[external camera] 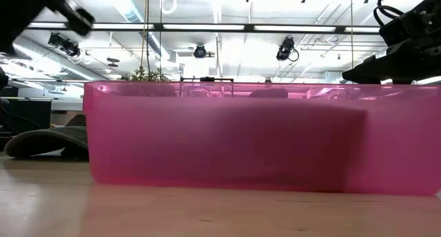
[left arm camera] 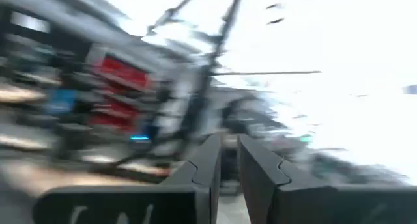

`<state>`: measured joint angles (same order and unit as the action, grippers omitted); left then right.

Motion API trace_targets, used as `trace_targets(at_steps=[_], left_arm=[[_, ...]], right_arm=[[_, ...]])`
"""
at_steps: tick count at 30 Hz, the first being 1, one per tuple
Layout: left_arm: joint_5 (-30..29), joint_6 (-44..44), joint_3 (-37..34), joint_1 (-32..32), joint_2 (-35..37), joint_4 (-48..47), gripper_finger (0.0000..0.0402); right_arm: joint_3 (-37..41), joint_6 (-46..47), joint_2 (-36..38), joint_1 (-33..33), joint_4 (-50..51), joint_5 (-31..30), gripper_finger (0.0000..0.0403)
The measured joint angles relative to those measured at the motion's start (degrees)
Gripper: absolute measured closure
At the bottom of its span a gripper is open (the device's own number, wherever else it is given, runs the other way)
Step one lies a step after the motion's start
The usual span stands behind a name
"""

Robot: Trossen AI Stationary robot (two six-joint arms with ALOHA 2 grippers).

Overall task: Pick & Place hat
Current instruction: Put the red cap into the pink bin

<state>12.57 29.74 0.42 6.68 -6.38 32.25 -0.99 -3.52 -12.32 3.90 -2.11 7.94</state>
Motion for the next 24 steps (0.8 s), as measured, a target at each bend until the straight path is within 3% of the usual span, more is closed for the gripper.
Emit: trace_targets(at_steps=[3,5,9,15,20,22,24], left_arm=[[7.83,6.0,-0.01,1.41,0.03,6.72,0.0346],[9.71,6.88,-0.01,3.79,0.01,10.29,0.0346],[10.27,0.59,-0.01,11.22,0.01,13.22,0.0346],[5.45,-4.94,0.64,22.5,-0.15,12.86,0.0346],[7.5,-12.6,5.63,31.82,-5.02,10.17,0.0346],[4.32,-16.88,8.88,36.5,-9.61,4.58,0.0346],[-3.24,-20.13,13.99,41.73,-15.81,-3.26,0.0346]], right_arm=[[0.0,-0.01,0.02,0.0,0.0,0.0,0.0237],[0.0,-0.01,0.0,0.0,0.0,0.0,0.0237],[0.0,-0.01,0.0,0.0,0.0,0.0,0.0237],[0.0,-0.01,0.0,0.0,0.0,0.0,0.0238],[0.0,-0.01,0.0,0.0,0.0,-0.02,0.0238],[0.0,-0.01,0.0,0.02,0.0,0.0,0.0237],[0.0,-0.01,0.0,0.01,0.0,0.0,0.0237]])
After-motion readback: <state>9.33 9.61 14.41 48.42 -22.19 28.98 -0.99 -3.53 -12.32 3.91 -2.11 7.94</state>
